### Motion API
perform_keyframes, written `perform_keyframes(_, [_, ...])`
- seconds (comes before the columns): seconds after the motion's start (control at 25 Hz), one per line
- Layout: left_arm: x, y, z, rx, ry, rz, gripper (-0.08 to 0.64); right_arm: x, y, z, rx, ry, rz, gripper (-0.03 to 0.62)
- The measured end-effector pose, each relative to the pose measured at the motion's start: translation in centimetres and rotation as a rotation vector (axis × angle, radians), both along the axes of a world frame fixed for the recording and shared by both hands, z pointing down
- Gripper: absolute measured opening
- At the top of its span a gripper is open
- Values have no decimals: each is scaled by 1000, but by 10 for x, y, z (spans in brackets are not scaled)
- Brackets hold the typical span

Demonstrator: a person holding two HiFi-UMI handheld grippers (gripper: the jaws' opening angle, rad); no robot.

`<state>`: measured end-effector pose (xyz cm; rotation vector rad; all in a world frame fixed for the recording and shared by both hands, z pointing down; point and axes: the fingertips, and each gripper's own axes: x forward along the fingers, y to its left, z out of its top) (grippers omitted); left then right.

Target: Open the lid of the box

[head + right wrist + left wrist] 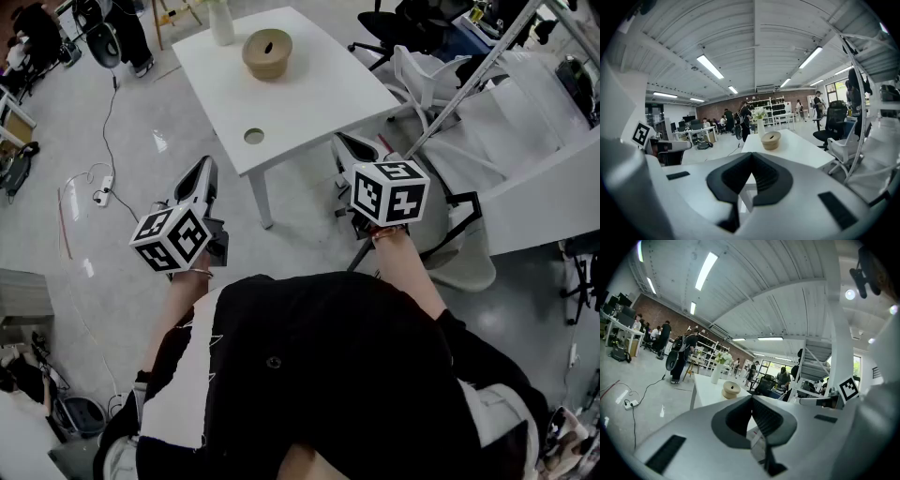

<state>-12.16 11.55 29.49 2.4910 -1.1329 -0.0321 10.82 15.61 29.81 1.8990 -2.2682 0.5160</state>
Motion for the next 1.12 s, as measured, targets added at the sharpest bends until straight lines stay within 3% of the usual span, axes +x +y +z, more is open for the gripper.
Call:
perform_keyframes(0.48, [-13, 6, 16, -26, -2, 31, 11, -17, 9, 18, -34, -34, 33, 5])
perform_keyframes(0.84, [-21, 23, 60, -102, -18, 51, 11, -37, 31, 70, -148, -53, 32, 5])
perform_keyframes(1.0, [-27, 16, 72, -135, -24, 42, 11, -48, 22, 88, -177, -122, 23, 5])
perform_keyframes(1.12, [-27, -1, 71, -133, -6, 30, 11, -46, 3, 92, -181, -122, 11, 5])
